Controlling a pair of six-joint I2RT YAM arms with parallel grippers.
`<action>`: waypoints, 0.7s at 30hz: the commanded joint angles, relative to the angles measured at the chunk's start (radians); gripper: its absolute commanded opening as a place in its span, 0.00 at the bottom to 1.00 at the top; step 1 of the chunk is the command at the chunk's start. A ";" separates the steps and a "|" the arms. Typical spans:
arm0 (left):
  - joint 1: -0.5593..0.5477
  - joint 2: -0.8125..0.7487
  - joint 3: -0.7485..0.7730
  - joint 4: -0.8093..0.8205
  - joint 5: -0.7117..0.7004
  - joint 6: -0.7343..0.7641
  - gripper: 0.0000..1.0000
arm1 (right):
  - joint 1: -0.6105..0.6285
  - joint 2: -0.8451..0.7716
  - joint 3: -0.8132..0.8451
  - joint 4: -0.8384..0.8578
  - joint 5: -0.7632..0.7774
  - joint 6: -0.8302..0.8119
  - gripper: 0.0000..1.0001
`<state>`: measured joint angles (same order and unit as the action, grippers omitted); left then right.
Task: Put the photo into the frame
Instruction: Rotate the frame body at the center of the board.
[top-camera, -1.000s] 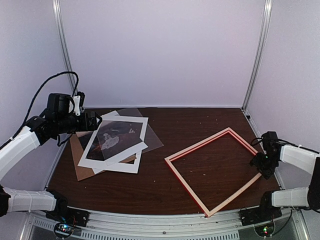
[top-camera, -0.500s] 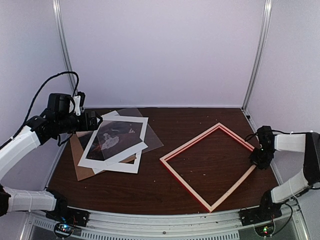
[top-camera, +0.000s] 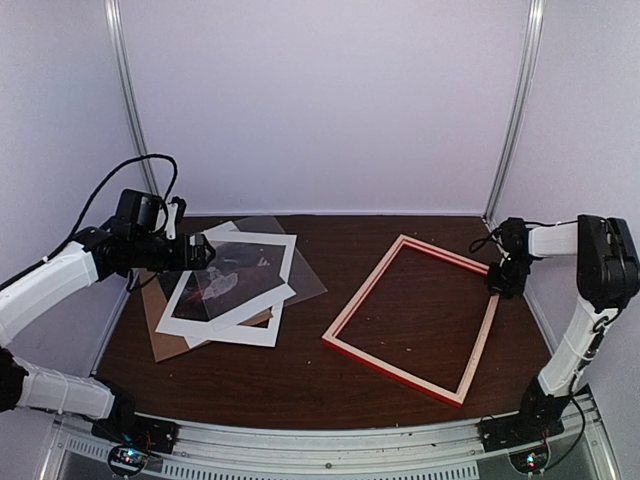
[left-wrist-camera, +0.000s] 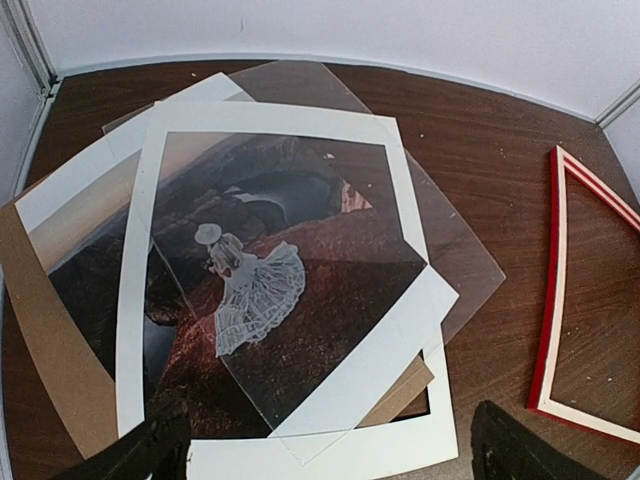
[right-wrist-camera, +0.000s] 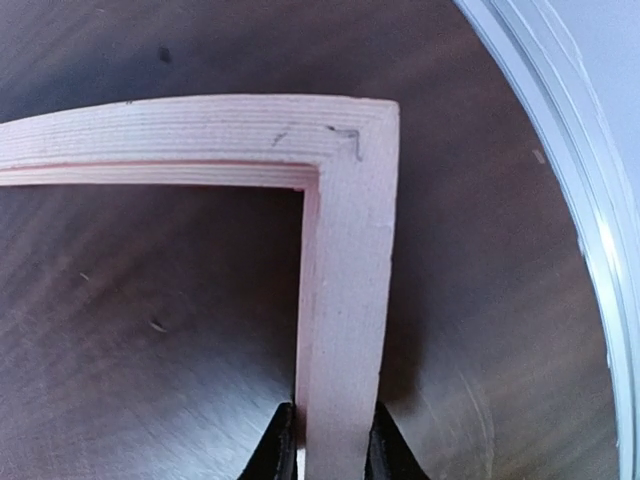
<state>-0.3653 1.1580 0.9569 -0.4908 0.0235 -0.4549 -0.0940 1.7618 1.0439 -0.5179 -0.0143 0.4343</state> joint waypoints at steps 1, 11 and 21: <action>0.009 0.022 0.021 0.018 -0.001 0.000 0.98 | 0.056 0.084 0.135 -0.078 0.033 -0.144 0.12; 0.010 0.074 0.010 0.010 -0.024 -0.012 0.98 | 0.166 0.332 0.442 -0.172 -0.060 -0.313 0.12; 0.011 0.164 0.010 -0.013 -0.120 -0.033 0.98 | 0.230 0.455 0.611 -0.214 -0.133 -0.384 0.14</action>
<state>-0.3653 1.2774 0.9569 -0.5011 -0.0597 -0.4675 0.1020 2.1662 1.6135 -0.6685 -0.1230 0.1108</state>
